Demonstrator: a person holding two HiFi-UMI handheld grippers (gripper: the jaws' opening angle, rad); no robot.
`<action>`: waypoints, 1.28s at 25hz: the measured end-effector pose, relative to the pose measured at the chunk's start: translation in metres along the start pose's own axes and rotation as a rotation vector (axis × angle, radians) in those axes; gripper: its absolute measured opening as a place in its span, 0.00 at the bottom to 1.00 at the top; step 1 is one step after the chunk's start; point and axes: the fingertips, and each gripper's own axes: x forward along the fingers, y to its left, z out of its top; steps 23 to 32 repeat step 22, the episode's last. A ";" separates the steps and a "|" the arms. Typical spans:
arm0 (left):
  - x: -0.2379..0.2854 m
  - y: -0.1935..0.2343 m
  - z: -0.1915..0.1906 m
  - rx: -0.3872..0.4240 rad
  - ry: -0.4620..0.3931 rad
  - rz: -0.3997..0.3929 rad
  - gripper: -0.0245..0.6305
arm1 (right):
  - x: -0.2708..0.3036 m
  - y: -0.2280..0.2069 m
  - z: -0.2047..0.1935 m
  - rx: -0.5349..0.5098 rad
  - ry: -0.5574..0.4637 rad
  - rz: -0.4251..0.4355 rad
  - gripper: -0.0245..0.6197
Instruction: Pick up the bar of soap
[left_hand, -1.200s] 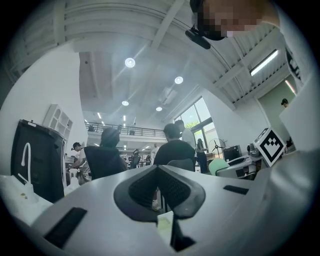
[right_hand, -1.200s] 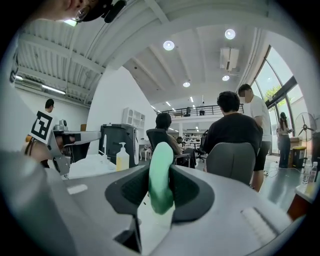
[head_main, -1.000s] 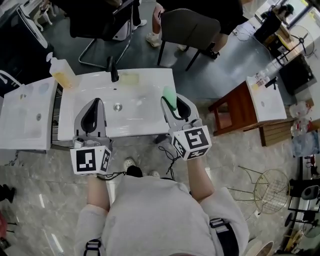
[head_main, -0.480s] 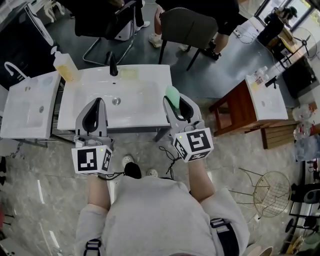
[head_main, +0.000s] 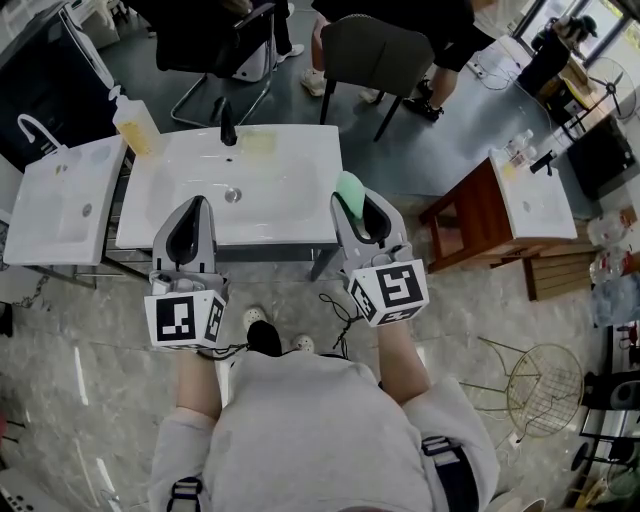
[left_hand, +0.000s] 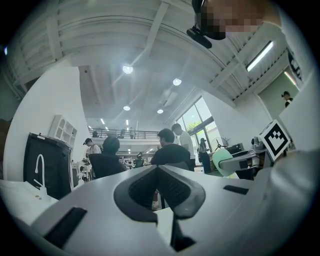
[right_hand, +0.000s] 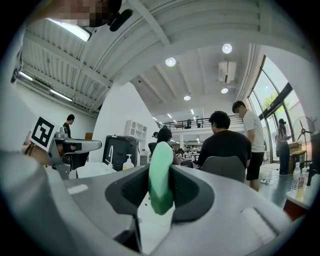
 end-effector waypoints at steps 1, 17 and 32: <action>-0.001 -0.001 0.000 0.001 0.000 0.001 0.05 | -0.002 0.000 0.000 -0.001 -0.002 0.000 0.24; -0.006 -0.004 0.001 0.002 0.004 0.001 0.05 | -0.009 0.004 0.004 0.005 -0.027 -0.006 0.24; -0.005 -0.003 0.001 0.001 0.009 0.004 0.05 | -0.007 0.004 0.005 0.007 -0.028 -0.004 0.24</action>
